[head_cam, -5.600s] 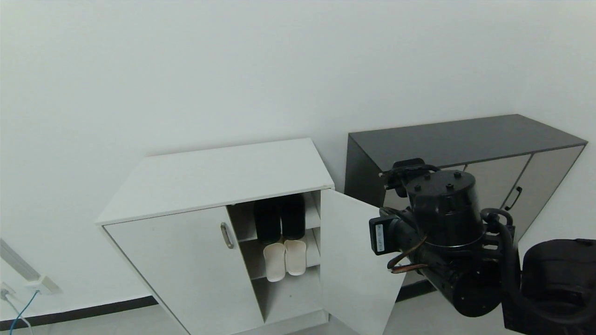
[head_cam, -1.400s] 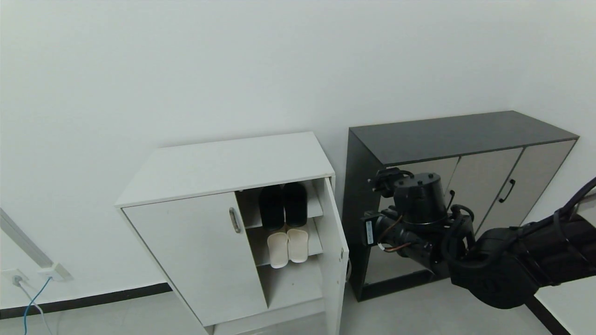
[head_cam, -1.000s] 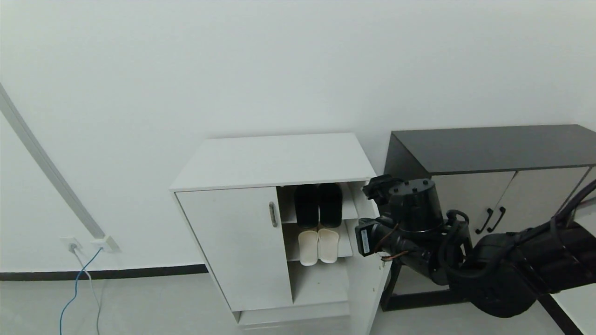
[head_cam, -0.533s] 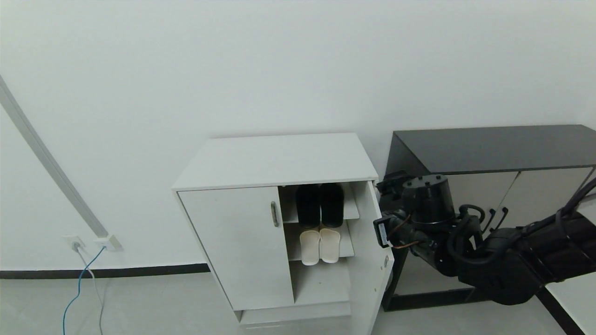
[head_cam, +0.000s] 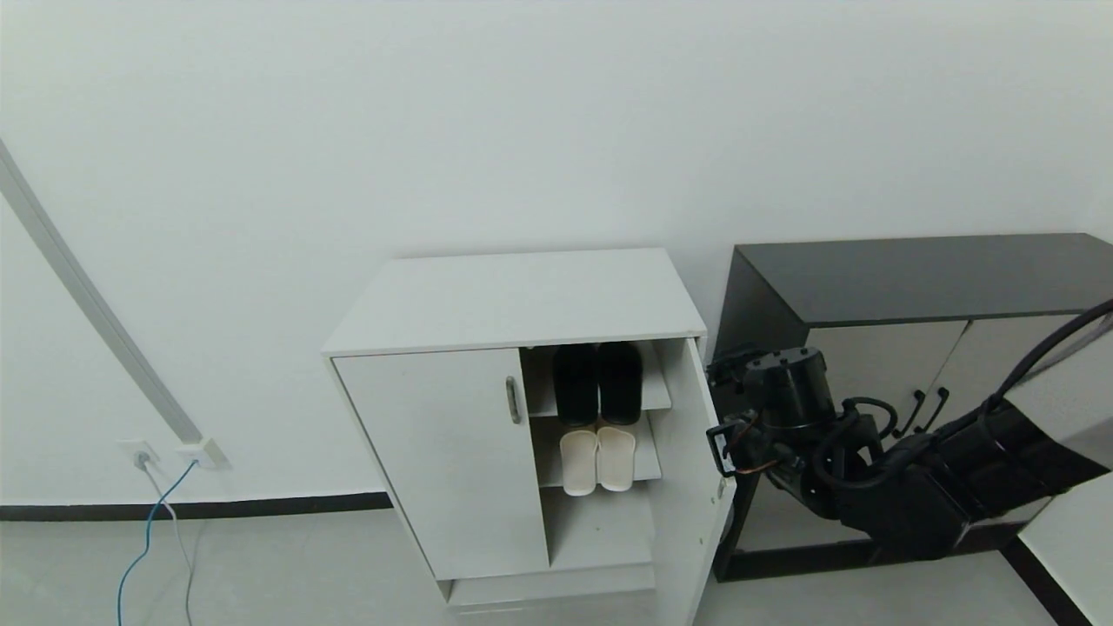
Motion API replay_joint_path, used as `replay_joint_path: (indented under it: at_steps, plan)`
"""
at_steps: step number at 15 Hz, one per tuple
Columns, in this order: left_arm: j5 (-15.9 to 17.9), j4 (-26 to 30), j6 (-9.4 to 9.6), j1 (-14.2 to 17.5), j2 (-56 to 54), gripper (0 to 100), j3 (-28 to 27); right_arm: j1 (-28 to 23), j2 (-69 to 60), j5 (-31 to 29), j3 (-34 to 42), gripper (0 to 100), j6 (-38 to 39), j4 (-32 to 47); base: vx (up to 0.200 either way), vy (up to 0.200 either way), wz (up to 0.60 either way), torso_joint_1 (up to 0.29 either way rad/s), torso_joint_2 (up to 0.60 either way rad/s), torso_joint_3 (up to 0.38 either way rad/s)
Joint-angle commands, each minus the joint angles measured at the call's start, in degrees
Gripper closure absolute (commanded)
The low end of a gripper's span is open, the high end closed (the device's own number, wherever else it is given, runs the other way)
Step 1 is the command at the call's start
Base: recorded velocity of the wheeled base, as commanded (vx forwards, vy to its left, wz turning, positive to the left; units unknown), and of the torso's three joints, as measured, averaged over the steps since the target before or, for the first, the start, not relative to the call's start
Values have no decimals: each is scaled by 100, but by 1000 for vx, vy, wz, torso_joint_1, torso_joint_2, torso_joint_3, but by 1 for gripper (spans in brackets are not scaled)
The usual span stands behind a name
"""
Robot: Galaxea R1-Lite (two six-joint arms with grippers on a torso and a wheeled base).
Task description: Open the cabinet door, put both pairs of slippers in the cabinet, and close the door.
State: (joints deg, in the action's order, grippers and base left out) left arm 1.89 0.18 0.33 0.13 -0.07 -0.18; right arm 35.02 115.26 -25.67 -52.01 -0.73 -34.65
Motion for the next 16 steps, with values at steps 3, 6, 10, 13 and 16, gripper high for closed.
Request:
replay_joint_path:
  at_steps: [3, 6, 10, 13, 16]
  plan:
    - [-4, -1, 2, 4, 7, 100, 1, 356, 75, 370, -11, 100, 337, -192, 0, 0, 0, 0, 0, 0]
    - [-4, -1, 2, 4, 7, 100, 1, 374, -21, 563, 24, 100, 416, -244, 0, 0, 0, 0, 0, 0]
    - [-4, -1, 2, 4, 7, 100, 1, 409, -92, 581, 76, 100, 372, -297, 0, 0, 0, 0, 0, 0]
    - [-4, -1, 2, 4, 7, 100, 1, 470, -100, 607, 120, 100, 407, -315, 0, 0, 400, 5, 2, 3]
    - [4, -1, 2, 4, 7, 100, 1, 462, -118, 1144, 419, 100, 390, -772, 0, 0, 200, -2, 1, -1]
